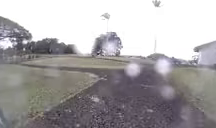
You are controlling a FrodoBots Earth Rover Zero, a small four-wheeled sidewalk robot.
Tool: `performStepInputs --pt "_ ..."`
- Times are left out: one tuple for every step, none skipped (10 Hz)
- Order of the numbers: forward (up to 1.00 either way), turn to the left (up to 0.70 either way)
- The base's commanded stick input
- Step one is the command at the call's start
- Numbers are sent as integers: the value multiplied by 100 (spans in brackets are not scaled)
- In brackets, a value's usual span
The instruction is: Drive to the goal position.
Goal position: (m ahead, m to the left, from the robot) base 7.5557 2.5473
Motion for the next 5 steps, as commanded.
performStepInputs --pt "100 -34" --pt "100 -40" --pt "100 -40" --pt "100 -40" --pt "100 -40"
